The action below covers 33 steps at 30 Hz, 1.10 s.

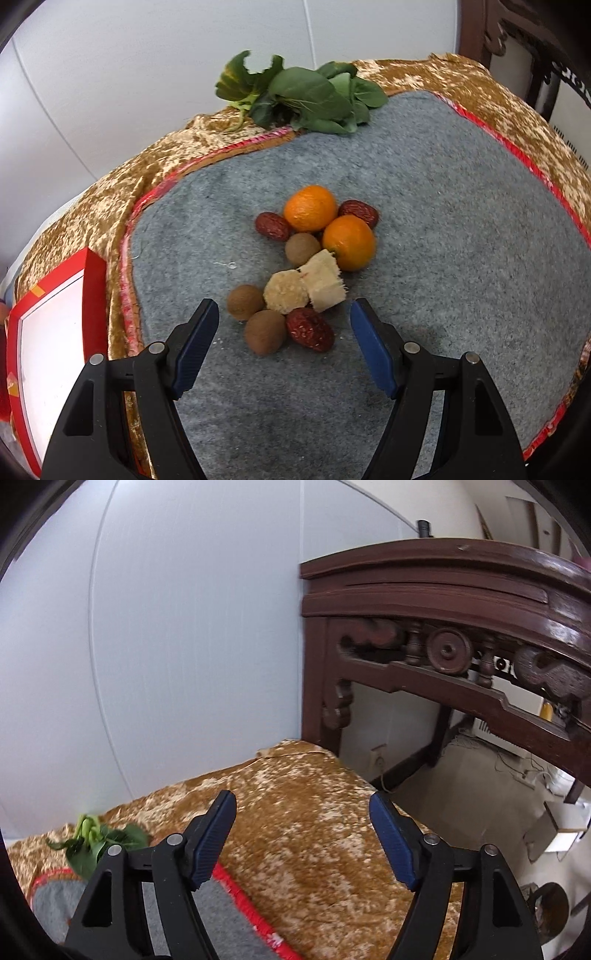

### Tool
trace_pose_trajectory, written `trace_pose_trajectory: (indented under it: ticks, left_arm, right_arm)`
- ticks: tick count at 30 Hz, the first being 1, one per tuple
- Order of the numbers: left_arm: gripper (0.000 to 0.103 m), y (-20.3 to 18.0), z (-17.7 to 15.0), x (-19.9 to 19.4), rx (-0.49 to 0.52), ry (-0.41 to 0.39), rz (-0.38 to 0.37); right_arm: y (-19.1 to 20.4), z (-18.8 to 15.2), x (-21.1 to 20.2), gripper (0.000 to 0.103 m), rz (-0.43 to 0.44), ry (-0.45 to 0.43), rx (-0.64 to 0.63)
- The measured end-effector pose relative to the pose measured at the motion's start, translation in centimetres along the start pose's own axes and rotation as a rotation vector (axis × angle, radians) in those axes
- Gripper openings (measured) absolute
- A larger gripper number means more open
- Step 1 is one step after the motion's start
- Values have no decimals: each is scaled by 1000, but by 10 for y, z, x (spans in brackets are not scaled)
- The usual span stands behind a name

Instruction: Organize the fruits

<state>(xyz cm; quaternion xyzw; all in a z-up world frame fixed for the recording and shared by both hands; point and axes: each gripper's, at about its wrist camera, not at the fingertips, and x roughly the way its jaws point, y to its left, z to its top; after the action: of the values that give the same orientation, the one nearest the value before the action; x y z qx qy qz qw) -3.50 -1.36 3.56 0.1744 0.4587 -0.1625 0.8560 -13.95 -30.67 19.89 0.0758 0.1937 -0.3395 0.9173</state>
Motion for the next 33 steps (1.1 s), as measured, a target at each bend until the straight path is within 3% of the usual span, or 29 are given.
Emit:
trace_pose_trajectory:
  ticks: [9,22,33]
  left_arm:
    - [74,-2,3,4,13,-6,1]
    - [74,3,-3,4,9,5,10]
    - [74,8,-5,3,-3,11,12]
  right_arm:
    - [-15,4,-6,76,-11,-25,60]
    - [25,-1,-21,76,65,-45,-37]
    - [76,-12,-50,77,199,-80,-159]
